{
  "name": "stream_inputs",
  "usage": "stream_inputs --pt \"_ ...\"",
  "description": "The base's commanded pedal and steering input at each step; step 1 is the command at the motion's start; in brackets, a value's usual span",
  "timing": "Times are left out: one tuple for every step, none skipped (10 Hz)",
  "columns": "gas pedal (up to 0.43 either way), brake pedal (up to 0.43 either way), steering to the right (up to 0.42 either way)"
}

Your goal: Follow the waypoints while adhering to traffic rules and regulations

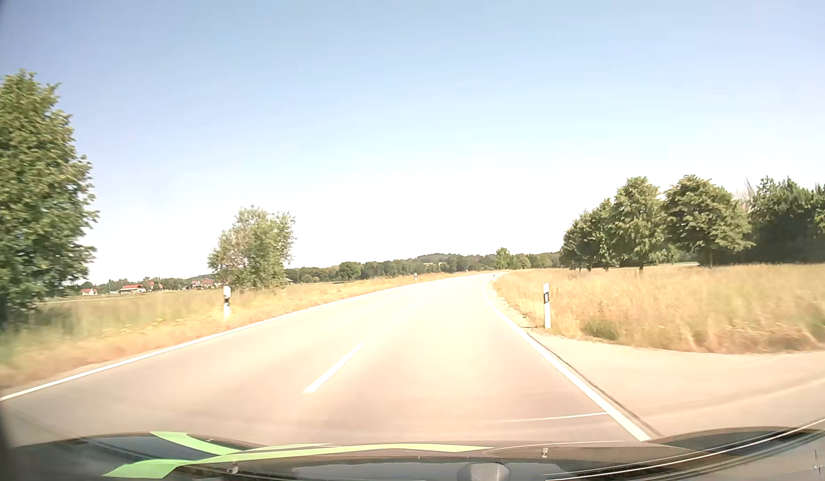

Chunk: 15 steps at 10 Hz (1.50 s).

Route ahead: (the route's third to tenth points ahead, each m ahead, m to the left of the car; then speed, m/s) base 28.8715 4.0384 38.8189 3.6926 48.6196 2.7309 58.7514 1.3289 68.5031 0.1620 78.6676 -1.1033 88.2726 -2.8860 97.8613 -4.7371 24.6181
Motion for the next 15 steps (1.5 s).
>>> stream_inputs --pt "0.268 0.0 0.008" --pt "0.268 0.0 0.008" --pt "0.268 0.0 0.008" --pt "0.268 0.0 0.008" --pt "0.26 0.0 0.008" --pt "0.26 0.0 0.008" --pt "0.268 0.0 0.008" --pt "0.28 0.0 0.008" --pt "0.287 0.0 0.008" --pt "0.311 0.0 0.009" --pt "0.319 0.0 0.011" --pt "0.319 0.0 0.011" --pt "0.319 0.0 0.011" --pt "0.311 0.0 0.011" --pt "0.248 0.0 0.011"
